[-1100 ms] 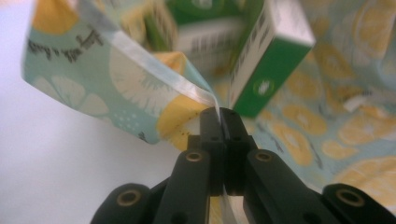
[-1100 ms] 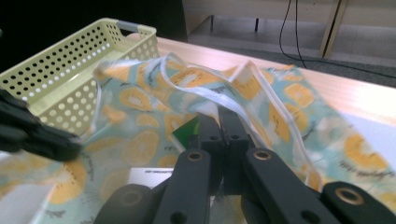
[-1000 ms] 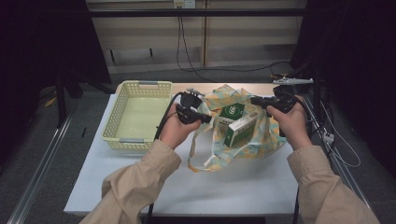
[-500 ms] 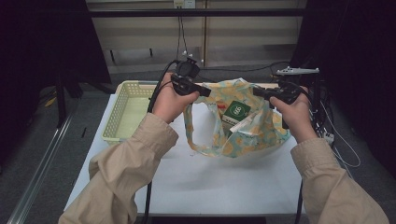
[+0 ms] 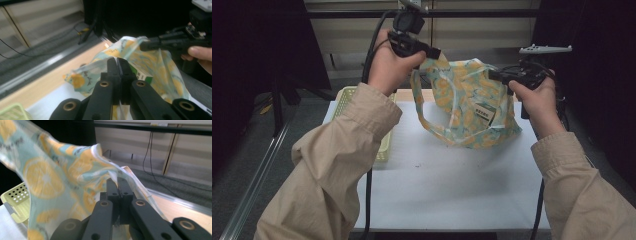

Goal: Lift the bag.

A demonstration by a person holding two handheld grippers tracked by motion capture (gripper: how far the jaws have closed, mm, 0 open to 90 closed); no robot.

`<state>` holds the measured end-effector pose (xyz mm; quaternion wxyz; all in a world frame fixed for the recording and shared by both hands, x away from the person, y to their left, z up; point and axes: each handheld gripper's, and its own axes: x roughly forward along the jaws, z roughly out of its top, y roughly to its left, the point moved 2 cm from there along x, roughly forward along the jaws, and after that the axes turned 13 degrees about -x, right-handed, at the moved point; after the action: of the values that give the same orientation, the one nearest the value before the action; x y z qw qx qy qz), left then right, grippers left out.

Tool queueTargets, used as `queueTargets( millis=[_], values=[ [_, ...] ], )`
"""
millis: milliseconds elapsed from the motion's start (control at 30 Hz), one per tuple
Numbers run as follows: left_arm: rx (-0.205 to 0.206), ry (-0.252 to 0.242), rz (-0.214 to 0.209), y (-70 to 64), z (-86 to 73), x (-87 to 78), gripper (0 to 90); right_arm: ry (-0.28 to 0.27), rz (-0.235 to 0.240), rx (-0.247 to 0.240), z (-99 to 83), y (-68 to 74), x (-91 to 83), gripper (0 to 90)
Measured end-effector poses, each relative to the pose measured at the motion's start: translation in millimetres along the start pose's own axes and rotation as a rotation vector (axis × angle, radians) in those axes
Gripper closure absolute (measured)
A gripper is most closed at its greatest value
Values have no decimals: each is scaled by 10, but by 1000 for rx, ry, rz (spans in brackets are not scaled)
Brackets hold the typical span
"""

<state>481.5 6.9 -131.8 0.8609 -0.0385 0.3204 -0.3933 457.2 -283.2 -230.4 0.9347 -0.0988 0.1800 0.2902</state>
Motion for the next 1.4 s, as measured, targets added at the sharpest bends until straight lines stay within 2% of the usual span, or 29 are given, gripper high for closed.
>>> queueTargets(
  millis=[100,200,267,300,367,400,433,500,533,567,600,667,700,800,867,900,1000,1067,1133,1167,1267,1400],
  values=[
    [-24,-6,-2,99,19,3,900,-4,7,0,28,-3,4,900],
    [-42,9,-19,182,-61,64,900,5,26,4,-30,22,60,900],
    [-29,30,-13,211,-128,111,900,12,36,4,-82,55,107,898],
    [-35,37,-22,228,-163,130,896,15,43,5,-107,73,128,893],
    [-51,52,-56,263,-231,163,879,19,60,16,-157,107,170,833],
    [-49,48,-50,285,-260,169,845,24,64,17,-179,127,186,805],
    [-52,39,-41,313,-288,167,780,23,59,14,-197,145,196,753],
    [-52,32,-42,365,-359,173,613,9,65,35,-226,178,207,525],
    [-58,30,-20,390,-401,178,459,12,78,49,-241,193,212,433],
    [-70,34,-15,414,-447,181,311,21,85,48,-255,209,209,390],
    [-72,42,-22,436,-502,174,230,12,78,36,-265,227,196,360],
    [-42,39,-17,464,-622,159,195,4,101,35,-309,267,171,304],
    [-32,48,-16,480,-688,149,145,10,105,39,-339,287,165,273],
    [-37,41,-38,546,-899,100,108,18,126,21,-466,359,138,243],
    [-21,29,-42,599,-1030,55,100,25,131,14,-569,411,117,239],
    [-27,18,-58,624,-1100,38,84,26,132,0,-619,441,106,237],
    [-25,18,-75,687,-1314,-10,71,43,156,-16,-782,550,70,215],
    [-8,28,-79,707,-1452,-43,67,60,162,-34,-898,618,34,203],
    [-18,12,-107,724,-1588,-80,59,48,173,-23,-1009,667,-14,203],
    [-17,16,-119,734,-1658,-104,61,49,170,-34,-1062,691,-42,201],
    [-12,0,-119,777,-1858,-162,60,40,181,-27,-1231,743,-129,197],
    [-2,6,-131,819,-2111,-208,64,49,164,-36,-1436,774,-224,196]
  ],
)
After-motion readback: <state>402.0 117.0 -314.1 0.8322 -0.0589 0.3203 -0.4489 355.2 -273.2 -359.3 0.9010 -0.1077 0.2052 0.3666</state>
